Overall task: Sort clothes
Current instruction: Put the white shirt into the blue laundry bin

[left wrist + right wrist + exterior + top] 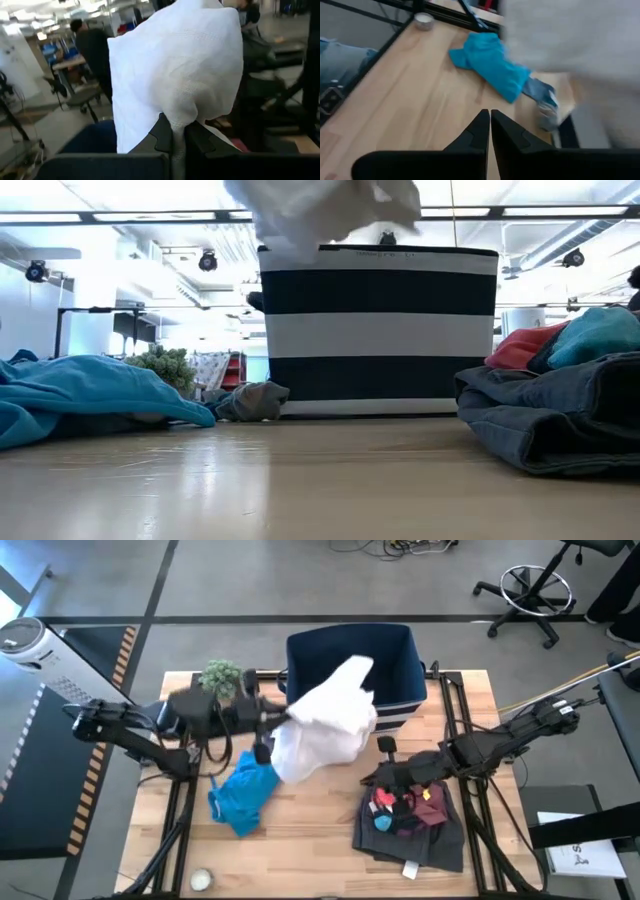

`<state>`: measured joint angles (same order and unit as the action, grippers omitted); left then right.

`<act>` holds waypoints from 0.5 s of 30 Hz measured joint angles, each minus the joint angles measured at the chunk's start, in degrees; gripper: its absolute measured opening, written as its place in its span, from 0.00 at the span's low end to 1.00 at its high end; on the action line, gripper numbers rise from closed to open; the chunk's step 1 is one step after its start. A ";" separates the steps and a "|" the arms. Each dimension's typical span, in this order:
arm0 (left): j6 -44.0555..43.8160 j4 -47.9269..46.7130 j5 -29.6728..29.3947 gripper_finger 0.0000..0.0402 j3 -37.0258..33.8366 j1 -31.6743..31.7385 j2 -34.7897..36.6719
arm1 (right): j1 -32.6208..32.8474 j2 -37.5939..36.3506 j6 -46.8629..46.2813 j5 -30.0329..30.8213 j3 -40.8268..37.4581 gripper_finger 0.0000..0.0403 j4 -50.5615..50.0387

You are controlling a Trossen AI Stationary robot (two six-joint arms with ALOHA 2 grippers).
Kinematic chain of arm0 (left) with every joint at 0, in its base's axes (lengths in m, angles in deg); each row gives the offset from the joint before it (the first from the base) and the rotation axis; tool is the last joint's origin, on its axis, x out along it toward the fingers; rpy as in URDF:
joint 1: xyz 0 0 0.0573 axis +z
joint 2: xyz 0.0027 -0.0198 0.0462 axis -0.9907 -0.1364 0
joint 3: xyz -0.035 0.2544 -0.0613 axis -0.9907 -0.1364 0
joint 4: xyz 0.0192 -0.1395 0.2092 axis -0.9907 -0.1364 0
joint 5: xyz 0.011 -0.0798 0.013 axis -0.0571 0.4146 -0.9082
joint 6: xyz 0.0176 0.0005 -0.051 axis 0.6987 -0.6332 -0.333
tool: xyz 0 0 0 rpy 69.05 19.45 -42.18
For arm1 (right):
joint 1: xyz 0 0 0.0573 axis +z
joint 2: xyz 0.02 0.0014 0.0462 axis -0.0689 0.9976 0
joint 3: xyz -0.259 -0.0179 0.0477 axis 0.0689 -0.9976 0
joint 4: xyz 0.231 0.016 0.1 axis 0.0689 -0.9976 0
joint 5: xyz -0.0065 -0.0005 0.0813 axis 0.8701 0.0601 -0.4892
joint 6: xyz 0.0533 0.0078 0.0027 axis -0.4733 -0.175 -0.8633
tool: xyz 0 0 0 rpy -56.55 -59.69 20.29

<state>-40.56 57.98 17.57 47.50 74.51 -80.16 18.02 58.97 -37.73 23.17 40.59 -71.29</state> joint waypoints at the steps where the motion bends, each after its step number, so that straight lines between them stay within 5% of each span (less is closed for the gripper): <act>1: 0.52 0.02 1.73 0.00 0.61 1.98 -0.23 | 0.63 0.00 -0.14 0.00 -0.77 0.00 1.19; 15: 1.79 4.34 32.54 0.00 12.73 28.38 -13.56 | 3.57 0.04 -1.65 3.94 -6.80 0.00 12.18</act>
<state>-38.77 62.32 50.10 60.23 102.89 -93.73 21.59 59.01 -39.38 27.10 33.79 -59.11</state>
